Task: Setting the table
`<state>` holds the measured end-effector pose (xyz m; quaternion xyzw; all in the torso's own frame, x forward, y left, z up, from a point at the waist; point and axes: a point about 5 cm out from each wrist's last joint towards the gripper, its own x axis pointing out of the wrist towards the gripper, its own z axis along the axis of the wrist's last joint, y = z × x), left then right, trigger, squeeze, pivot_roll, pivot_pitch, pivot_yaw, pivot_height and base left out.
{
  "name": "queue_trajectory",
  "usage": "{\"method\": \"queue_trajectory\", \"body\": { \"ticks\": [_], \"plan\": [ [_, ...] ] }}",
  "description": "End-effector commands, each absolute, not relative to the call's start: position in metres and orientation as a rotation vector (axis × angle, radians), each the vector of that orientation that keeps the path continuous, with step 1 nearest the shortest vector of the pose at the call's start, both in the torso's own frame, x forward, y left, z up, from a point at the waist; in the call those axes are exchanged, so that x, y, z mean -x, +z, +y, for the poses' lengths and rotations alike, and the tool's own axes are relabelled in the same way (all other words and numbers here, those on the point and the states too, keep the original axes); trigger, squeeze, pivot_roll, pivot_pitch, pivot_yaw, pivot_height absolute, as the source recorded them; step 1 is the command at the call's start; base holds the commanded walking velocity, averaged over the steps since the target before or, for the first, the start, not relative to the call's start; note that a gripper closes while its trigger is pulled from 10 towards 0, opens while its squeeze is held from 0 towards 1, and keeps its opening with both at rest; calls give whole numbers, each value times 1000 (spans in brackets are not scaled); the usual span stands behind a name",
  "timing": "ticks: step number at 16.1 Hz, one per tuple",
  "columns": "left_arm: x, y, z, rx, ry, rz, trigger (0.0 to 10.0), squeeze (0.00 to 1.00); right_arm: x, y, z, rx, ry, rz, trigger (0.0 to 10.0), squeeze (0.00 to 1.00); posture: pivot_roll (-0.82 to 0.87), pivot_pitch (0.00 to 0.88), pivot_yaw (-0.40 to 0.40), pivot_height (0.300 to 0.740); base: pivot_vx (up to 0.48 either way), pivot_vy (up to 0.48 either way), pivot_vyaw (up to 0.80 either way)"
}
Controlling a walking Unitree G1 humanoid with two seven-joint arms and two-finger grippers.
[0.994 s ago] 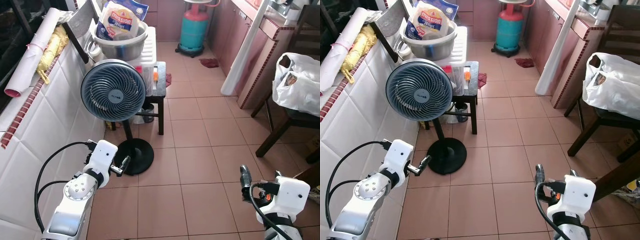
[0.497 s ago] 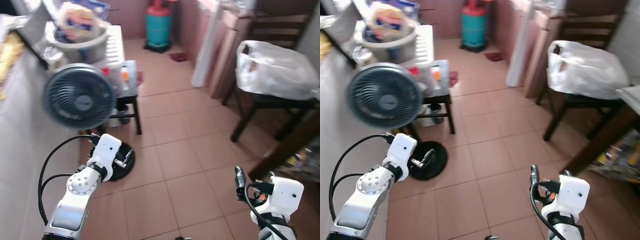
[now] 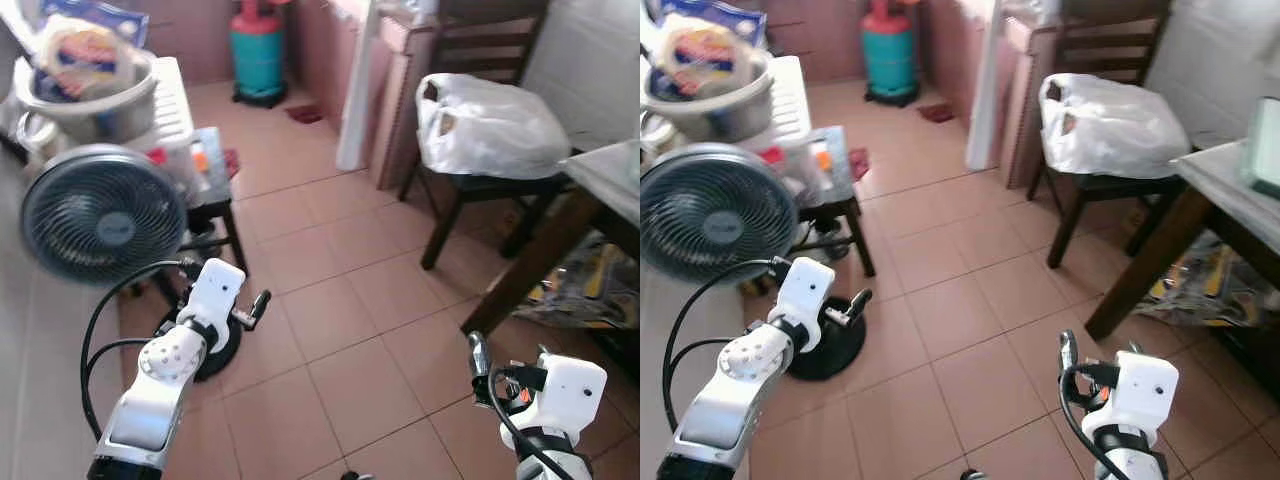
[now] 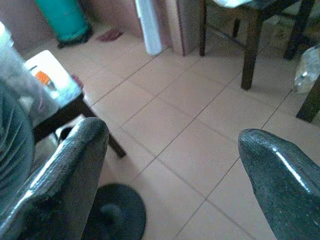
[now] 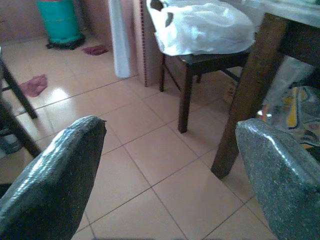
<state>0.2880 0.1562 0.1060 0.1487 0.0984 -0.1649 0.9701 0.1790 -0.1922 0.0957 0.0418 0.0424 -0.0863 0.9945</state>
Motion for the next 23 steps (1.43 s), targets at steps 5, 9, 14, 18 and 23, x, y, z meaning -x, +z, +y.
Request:
{"method": "queue_trajectory", "body": {
  "ticks": [5, 9, 14, 18, 23],
  "plan": [
    [-294, 108, 146, -294, -329, 173, 10000, 0, -179, 100, -194, -79, -185, 74, 10000, 0, 5, 126, -9, 740, 0, 0, -788],
    [-297, 110, 142, -291, -327, 151, 10000, 0, -179, 101, -194, -76, -187, 70, 10000, 0, 0, 124, -8, 740, 0, 0, -788],
    [-299, 109, 139, -306, -327, 131, 10000, 0, -178, 101, -192, -77, -181, 76, 10000, 0, -3, 127, -9, 740, 0, 0, -786],
    [-302, 109, 137, -313, -331, 124, 10000, 0, -177, 101, -192, -74, -181, 81, 10000, 0, -7, 126, -6, 740, 0, 0, -786],
    [-305, 111, 133, -304, -331, 106, 10000, 0, -178, 101, -192, -74, -187, 77, 10000, 0, -6, 127, -2, 740, 0, 0, -783]
  ]
}}
